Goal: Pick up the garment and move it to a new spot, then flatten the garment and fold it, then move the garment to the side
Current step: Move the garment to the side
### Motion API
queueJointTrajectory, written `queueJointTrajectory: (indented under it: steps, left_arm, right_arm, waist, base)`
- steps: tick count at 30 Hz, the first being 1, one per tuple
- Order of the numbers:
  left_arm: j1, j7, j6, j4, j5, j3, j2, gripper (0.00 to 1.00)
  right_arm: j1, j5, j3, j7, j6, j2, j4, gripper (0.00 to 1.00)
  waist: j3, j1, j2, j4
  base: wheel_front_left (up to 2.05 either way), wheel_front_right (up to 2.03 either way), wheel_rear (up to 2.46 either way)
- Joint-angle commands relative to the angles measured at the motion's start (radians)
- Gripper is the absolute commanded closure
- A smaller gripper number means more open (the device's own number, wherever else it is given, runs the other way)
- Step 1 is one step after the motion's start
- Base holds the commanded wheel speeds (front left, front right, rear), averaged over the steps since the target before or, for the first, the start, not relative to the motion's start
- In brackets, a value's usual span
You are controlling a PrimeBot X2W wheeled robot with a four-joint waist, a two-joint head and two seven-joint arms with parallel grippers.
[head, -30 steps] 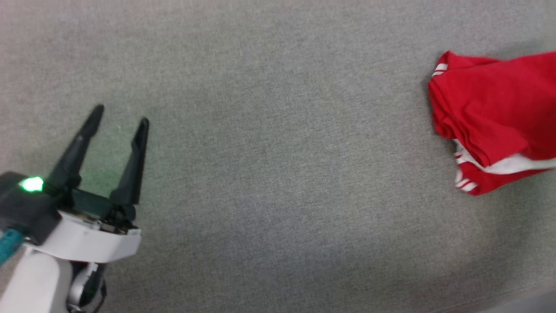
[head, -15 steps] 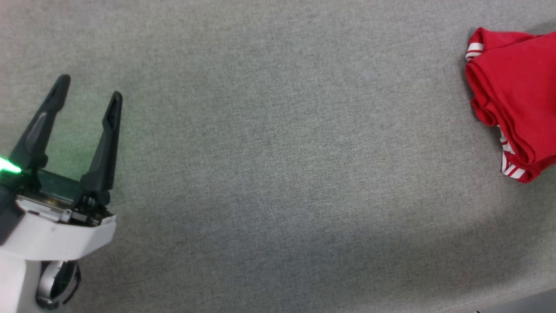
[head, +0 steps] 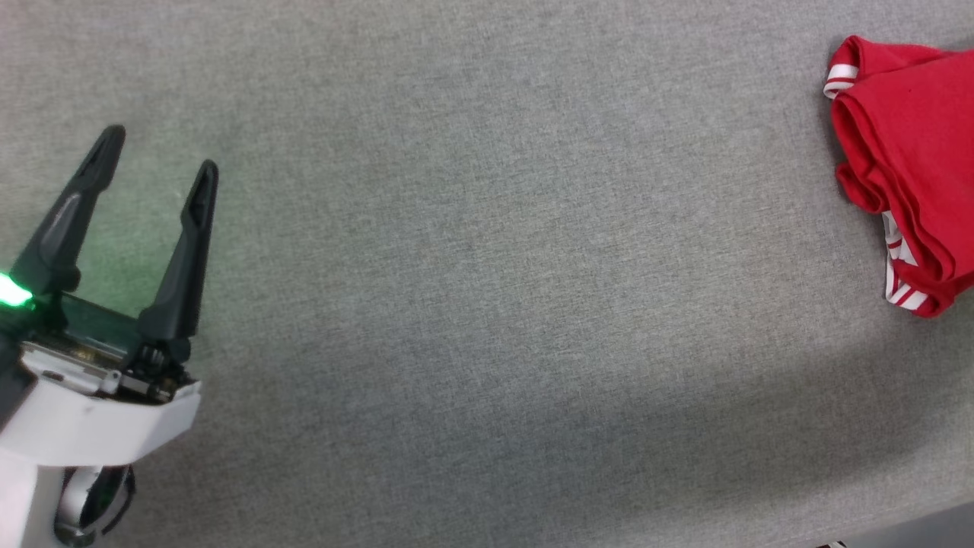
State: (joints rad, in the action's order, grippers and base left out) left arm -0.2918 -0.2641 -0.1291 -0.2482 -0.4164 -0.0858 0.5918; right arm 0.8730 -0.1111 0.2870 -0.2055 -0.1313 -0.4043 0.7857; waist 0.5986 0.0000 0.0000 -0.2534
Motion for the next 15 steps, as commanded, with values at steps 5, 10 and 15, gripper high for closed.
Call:
queueJointTrajectory:
  steps: [5,10,15]
  left_arm:
    - [-0.01,0.001,-0.002,0.029,-0.005,-0.002,-0.037,0.0]
    - [-0.011,0.001,-0.002,0.069,0.001,-0.023,-0.081,0.0]
    - [-0.012,0.001,-0.002,0.125,0.027,-0.021,-0.138,0.0]
  right_arm:
    - [0.019,0.006,-0.019,0.044,0.001,-0.027,0.049,0.0]
    - [-0.004,-0.009,-0.058,0.074,0.001,-0.056,0.038,0.0]
    - [-0.044,-0.04,-0.125,0.086,0.001,-0.066,-0.025,0.0]
  waist:
    - [-0.034,0.0,0.0,0.021]
    - [-0.085,0.0,0.0,0.054]
    - [-0.142,0.0,0.0,0.095]
  base:
    - [0.0,0.0,0.0]
    - [0.0,0.0,0.0]
    - [0.0,0.0,0.0]
